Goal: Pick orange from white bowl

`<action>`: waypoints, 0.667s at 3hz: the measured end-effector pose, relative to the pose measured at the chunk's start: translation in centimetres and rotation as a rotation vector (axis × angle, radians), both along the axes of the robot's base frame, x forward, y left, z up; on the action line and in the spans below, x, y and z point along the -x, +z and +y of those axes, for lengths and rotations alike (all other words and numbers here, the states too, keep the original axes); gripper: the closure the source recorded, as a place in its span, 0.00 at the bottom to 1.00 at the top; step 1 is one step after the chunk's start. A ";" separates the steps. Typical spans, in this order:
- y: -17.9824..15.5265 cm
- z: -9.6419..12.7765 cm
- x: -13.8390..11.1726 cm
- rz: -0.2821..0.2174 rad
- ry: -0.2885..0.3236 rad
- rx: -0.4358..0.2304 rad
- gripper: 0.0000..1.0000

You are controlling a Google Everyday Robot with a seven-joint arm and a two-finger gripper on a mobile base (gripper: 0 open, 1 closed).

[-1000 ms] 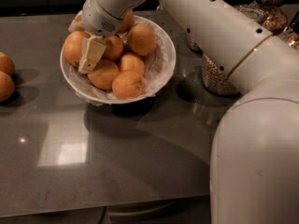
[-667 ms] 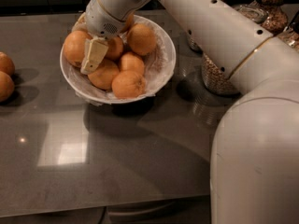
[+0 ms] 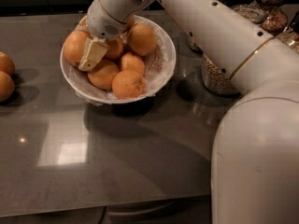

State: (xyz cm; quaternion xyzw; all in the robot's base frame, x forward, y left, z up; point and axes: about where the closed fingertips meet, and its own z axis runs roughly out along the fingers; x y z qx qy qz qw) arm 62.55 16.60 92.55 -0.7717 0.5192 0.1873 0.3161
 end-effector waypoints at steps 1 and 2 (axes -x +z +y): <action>0.0 0.0 0.0 0.000 0.000 0.000 0.86; 0.0 0.0 0.0 0.000 0.000 0.000 1.00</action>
Offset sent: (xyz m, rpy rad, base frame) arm 0.0000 0.0000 0.0000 0.0000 0.0000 0.0000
